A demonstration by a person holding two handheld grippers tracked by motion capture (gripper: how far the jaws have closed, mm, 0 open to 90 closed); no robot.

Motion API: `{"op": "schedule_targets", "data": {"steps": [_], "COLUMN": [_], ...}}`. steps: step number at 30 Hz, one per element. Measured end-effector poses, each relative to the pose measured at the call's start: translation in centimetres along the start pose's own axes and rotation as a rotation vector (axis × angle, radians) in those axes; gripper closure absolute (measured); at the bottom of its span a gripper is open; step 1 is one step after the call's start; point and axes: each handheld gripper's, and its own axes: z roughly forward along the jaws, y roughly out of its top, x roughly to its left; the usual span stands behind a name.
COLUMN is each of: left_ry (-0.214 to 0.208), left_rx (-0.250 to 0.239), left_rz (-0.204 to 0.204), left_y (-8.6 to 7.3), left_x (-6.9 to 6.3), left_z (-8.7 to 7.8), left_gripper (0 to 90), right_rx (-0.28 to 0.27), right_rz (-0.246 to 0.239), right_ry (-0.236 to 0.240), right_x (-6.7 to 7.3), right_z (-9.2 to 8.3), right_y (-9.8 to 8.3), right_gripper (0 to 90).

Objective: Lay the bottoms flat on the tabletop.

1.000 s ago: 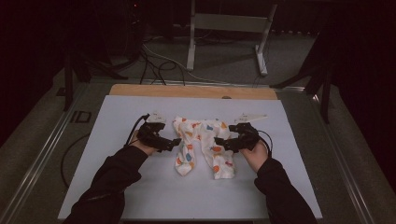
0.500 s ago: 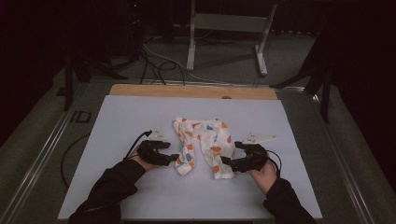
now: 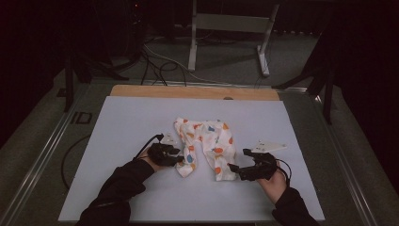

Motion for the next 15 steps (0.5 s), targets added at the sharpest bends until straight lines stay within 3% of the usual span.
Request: {"op": "schedule_targets", "data": {"steps": [2,3,8,15], "left_ry": [-0.03,-0.024,-0.002,0.034], "left_rx": [0.004,0.002,-0.019,-0.067], "left_rz": [0.013,0.014,0.013,0.003], "left_y": [0.1,0.1,-0.1,-1.0], "left_x": [-0.3,-0.4,-1.0,-2.3], "left_z": [0.1,0.1,-0.8,-3.5], "left_gripper": [83.7,87.0,89.0,89.0], "right_rx": [0.003,0.001,-0.006,-0.018], "right_rz": [0.001,-0.001,0.009,0.012], "right_ry": [0.002,0.004,0.0,-0.011], "right_x": [-0.1,-0.1,-0.1,-0.1], "right_z": [0.0,-0.1,-0.5,-1.1], "right_y": [0.0,0.0,0.1,0.0], "right_gripper": [14.0,14.0,14.1,14.0]}}
